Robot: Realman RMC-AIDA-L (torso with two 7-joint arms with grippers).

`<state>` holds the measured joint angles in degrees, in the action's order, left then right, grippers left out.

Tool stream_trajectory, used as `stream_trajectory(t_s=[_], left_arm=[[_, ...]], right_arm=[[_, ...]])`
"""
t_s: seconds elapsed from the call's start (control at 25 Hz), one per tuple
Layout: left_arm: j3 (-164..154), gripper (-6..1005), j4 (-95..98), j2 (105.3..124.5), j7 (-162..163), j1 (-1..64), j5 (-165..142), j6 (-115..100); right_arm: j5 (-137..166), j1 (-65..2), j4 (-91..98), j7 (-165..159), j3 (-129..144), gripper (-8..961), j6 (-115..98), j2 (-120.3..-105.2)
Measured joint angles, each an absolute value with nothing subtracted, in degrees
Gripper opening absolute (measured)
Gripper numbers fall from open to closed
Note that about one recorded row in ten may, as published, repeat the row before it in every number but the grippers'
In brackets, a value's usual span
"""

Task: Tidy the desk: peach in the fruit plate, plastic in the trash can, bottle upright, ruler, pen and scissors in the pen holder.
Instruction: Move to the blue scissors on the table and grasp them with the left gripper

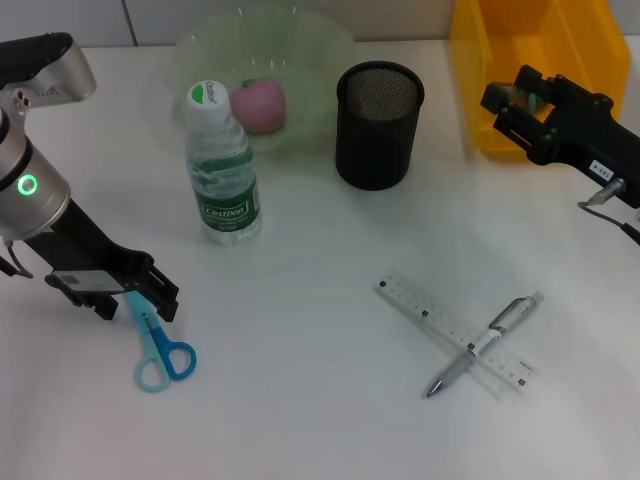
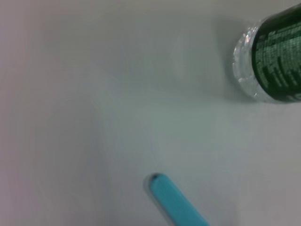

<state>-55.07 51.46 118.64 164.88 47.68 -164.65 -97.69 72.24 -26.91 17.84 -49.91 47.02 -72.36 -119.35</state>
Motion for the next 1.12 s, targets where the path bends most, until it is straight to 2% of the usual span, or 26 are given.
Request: stream_trajectory(t_s=[1.12], left_arm=[[-54.8,782,46.9,118.47,165.0,50.0,-165.1,-94.2]], right_arm=[[72.2,-27.6,17.8,-49.9,47.0,556,-72.2,-119.35]])
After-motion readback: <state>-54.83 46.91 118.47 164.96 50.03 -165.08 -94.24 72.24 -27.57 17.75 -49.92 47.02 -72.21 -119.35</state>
